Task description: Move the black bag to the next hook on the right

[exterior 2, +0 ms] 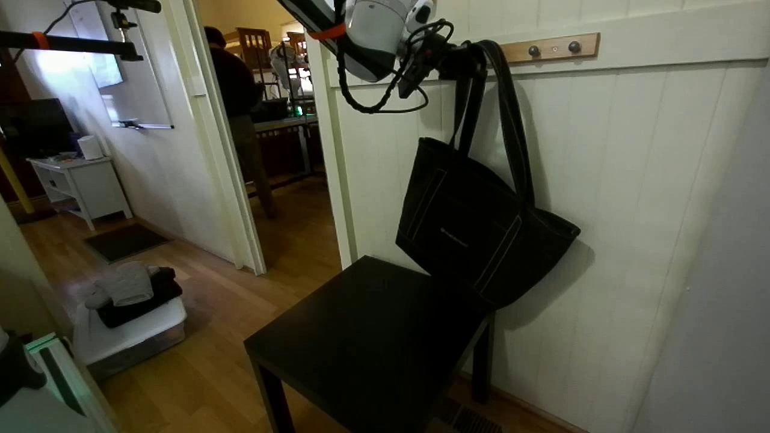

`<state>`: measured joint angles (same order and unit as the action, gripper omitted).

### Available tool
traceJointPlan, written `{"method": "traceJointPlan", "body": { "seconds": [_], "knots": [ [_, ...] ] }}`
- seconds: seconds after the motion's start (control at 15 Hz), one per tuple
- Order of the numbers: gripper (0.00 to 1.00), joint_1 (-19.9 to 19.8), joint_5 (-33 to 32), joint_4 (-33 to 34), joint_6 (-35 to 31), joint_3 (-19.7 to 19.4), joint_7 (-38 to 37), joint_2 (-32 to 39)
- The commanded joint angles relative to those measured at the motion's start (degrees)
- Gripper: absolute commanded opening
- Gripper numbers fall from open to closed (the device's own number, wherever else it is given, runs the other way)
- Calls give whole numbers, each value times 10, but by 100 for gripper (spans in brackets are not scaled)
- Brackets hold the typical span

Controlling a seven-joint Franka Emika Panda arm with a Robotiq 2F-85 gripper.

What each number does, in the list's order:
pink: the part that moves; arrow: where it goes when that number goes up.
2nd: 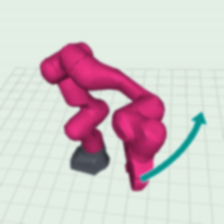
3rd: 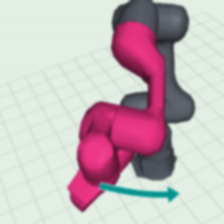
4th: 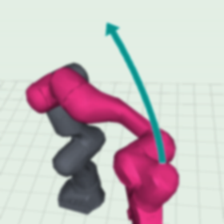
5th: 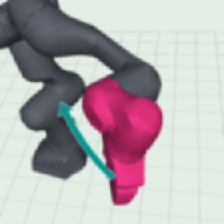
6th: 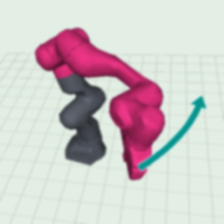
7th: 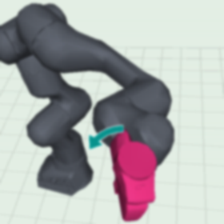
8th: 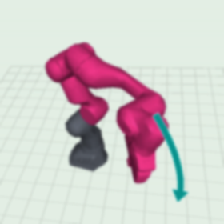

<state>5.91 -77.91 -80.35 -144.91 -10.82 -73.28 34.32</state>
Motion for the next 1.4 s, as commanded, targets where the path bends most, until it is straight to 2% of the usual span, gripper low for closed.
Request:
{"method": "traceJointPlan", "body": {
  "seconds": [0.0,0.4,0.93,1.0,1.07,1.33],
  "knots": [
    [2,-30,-19,-74,-36,20,50,-72],
    [2,-69,12,-110,-123,15,209,-101],
    [2,-103,92,-87,-115,35,403,-87],
    [2,-102,102,-81,-106,35,414,-85],
    [7,-94,82,-94,-115,24,372,-80],
    [7,-97,91,-90,-115,28,390,-80]
  ]
}}
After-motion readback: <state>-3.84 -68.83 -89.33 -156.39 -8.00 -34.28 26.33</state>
